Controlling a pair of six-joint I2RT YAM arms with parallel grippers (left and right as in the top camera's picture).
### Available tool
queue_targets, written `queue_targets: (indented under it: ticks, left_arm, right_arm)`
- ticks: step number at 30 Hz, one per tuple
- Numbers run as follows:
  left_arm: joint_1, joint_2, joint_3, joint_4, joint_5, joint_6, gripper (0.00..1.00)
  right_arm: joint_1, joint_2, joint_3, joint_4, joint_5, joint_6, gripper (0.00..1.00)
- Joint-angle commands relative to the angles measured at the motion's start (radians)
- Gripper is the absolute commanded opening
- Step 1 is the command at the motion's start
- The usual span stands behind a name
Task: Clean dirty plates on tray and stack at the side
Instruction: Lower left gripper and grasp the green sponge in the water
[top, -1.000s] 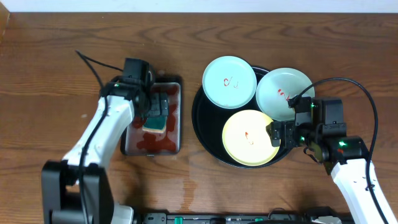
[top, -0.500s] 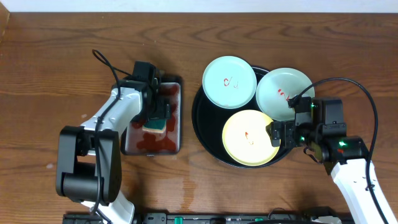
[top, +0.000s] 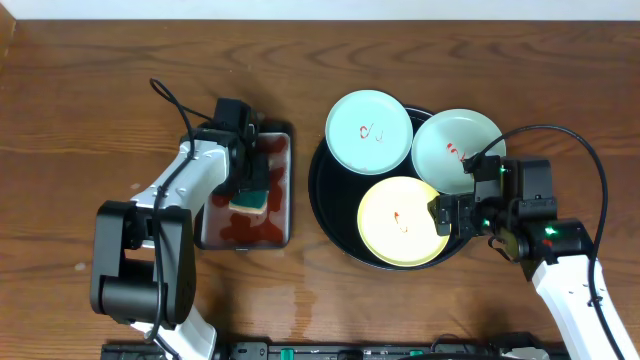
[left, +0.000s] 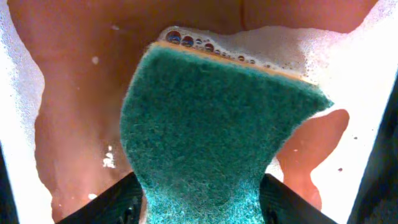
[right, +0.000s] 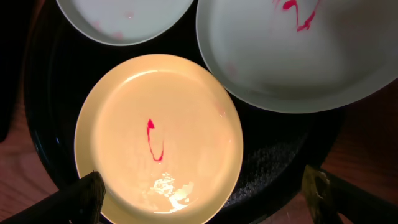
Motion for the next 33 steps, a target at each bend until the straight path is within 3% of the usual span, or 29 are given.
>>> queue_targets:
  ticks: [1, 9, 13, 22, 33]
  left_arm:
    - [-0.001, 0.006, 0.011, -0.002, -0.002, 0.002, 0.56]
    - [0.0, 0.005, 0.011, -0.004, -0.003, 0.003, 0.56]
    - [0.0, -0.008, 0.011, -0.006, -0.021, 0.002, 0.61]
    - [-0.001, -0.106, 0.011, -0.011, -0.035, -0.001, 0.61]
    - [-0.002, -0.075, -0.038, 0.018, 0.002, -0.016, 0.6]
  right_arm:
    - [0.008, 0.002, 0.018, 0.002, -0.002, 0.01, 0.99]
    - [0.008, 0.002, 0.018, 0.002, -0.002, 0.01, 0.99]
    - [0.008, 0.002, 0.018, 0.002, -0.002, 0.01, 0.99]
    - [0.008, 0.002, 0.018, -0.001, -0.002, 0.01, 0.99]
    - [0.008, 0.002, 0.018, -0.003, -0.002, 0.01, 0.99]
